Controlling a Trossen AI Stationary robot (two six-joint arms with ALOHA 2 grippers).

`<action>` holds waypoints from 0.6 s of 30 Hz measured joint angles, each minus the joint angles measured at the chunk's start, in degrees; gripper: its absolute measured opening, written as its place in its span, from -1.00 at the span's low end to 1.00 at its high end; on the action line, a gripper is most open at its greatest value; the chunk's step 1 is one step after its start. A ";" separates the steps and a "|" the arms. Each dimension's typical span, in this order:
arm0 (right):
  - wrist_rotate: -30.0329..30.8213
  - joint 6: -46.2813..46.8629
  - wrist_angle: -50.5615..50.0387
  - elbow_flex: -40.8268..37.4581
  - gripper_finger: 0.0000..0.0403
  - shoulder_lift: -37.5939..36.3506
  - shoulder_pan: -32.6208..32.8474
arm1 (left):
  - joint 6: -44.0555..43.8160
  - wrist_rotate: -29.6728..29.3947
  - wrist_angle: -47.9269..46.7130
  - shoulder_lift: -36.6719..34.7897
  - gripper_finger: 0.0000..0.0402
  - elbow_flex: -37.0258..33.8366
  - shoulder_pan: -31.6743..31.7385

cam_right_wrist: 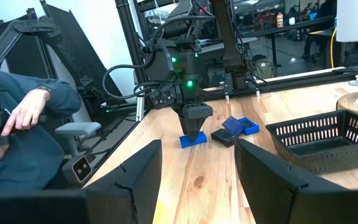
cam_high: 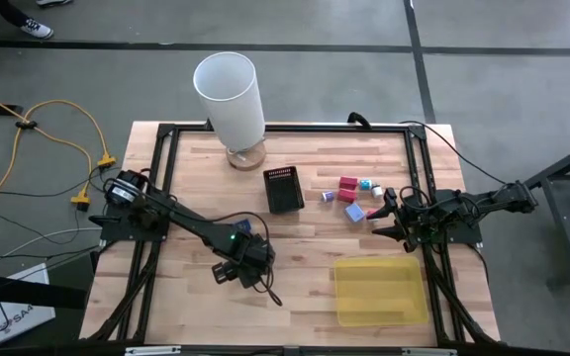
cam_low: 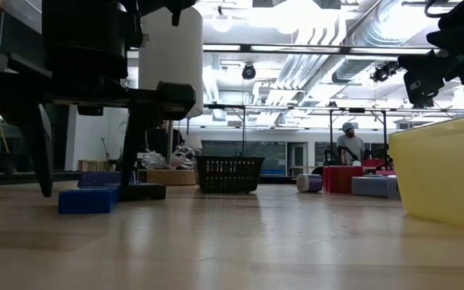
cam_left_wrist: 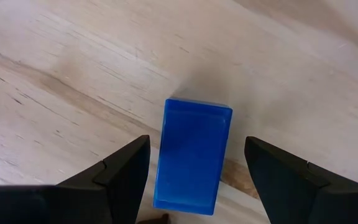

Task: Pick & Place Office items
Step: Put the bottom blue digital timer into the black bin

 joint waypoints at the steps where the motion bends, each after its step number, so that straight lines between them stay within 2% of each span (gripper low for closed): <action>1: 0.00 0.00 0.00 0.00 -0.06 0.00 0.00 | 0.00 0.01 0.01 0.00 0.26 0.00 0.00; 11: -0.02 -0.01 0.00 0.00 -0.06 0.00 0.00 | -0.49 0.01 -0.02 0.02 0.25 -0.37 0.49; 18: -0.02 0.00 0.00 0.00 -0.06 0.00 0.00 | -0.68 0.04 0.02 0.02 0.09 -0.37 0.48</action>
